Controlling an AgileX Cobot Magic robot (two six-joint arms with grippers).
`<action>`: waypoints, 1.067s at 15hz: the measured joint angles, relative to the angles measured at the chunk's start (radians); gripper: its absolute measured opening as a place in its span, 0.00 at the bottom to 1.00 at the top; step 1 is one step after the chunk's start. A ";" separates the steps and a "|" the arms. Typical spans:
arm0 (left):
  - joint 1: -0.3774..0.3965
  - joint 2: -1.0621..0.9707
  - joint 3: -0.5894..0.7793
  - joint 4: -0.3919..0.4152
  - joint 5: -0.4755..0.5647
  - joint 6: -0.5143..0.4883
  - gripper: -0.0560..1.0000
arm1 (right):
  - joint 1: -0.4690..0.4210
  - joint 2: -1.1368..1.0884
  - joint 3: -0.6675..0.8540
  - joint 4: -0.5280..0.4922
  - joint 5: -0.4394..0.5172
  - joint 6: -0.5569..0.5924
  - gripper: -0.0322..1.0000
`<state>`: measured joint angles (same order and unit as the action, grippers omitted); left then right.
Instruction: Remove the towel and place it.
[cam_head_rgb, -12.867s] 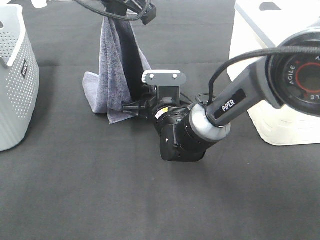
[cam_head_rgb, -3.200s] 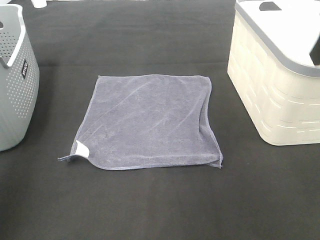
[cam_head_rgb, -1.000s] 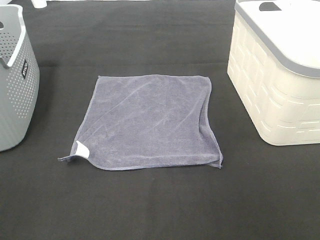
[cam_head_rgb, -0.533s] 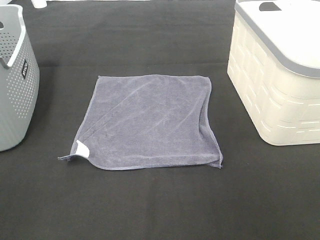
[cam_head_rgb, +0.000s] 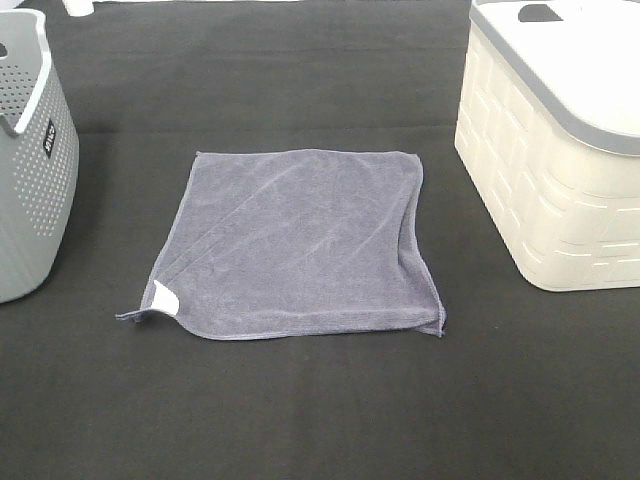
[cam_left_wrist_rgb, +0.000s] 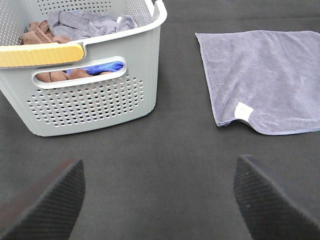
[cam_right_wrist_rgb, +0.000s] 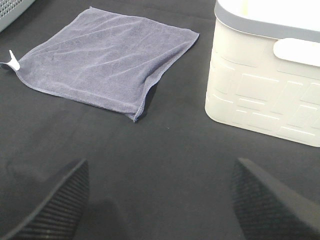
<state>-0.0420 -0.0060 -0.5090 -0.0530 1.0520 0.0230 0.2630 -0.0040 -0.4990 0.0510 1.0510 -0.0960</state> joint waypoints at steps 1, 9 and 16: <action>0.000 0.000 0.000 0.000 0.000 0.000 0.77 | 0.000 0.000 0.000 0.000 0.000 0.000 0.77; 0.000 0.000 0.000 0.000 0.000 0.000 0.77 | -0.037 0.000 0.000 -0.001 0.000 0.000 0.77; 0.000 0.000 0.000 0.000 0.000 0.000 0.77 | -0.138 0.000 0.000 0.000 0.000 0.000 0.77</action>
<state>-0.0420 -0.0060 -0.5090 -0.0530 1.0520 0.0230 0.1250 -0.0040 -0.4990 0.0510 1.0510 -0.0960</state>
